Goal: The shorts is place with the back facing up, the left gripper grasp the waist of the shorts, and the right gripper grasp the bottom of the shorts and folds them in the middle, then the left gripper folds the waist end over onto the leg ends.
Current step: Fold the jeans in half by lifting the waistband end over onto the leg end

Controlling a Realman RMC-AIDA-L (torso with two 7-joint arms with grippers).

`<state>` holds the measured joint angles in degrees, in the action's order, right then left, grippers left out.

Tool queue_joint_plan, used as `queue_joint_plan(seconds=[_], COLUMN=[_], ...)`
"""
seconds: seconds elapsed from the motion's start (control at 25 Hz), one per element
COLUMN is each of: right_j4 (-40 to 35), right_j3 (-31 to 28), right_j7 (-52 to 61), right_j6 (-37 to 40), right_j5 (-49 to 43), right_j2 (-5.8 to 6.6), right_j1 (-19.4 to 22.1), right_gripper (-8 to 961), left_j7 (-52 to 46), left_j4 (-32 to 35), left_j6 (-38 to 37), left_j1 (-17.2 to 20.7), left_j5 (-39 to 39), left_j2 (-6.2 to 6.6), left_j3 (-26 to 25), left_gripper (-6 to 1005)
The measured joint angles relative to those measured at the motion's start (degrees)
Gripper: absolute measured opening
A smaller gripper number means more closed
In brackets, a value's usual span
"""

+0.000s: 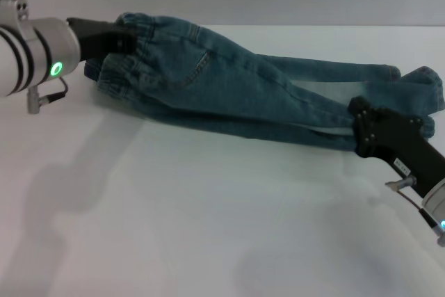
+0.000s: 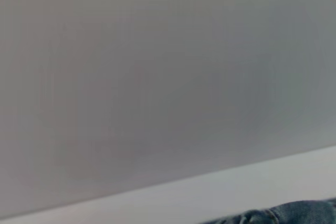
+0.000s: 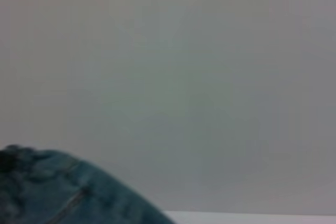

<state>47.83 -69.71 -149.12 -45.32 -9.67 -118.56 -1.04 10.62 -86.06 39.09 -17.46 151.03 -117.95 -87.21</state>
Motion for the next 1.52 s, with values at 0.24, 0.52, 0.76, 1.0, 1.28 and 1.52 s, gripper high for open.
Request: queue_joint_plan(seconds=[0.24, 0.52, 0.76, 1.0, 1.28, 1.52], right_j4=[-0.4, -1.0, -1.3, -1.4, -1.6, -2.4], right_j3=[2.1, 4.0, 5.8, 6.7, 7.2, 7.7], right_j7=[0.1, 1.6, 2.4, 3.8, 5.0, 7.8], right_j6=[0.0, 0.1, 0.0, 0.0, 0.0, 0.1], right_j5=[0.0, 0.0, 0.0, 0.0, 0.0, 0.0], right_j2=[0.11, 0.1, 0.13, 0.19, 0.51, 1.19], right_j1=[0.2, 0.9, 1.0, 0.7, 0.5, -0.6], right_gripper=[27, -1, 0, 0, 0, -1], left_j7=[-0.1, 0.0, 0.0, 0.0, 0.0, 0.0], left_j4=[4.7, 10.3, 14.0, 17.7, 24.4, 27.0], left_j6=[-4.0, -7.1, -9.8, -11.1, -17.3, -21.3], left_j1=[-3.4, -6.6, -7.7, -9.6, -11.6, -12.0], left_j5=[-1.2, -2.0, -2.1, -2.2, -1.8, -1.6], left_j2=[-0.02, 0.07, 0.04, 0.12, 0.02, 0.0], left_j3=[-0.7, -0.8, -0.8, -0.9, -0.5, -0.8], left_gripper=[63, 68, 73, 78, 84, 88])
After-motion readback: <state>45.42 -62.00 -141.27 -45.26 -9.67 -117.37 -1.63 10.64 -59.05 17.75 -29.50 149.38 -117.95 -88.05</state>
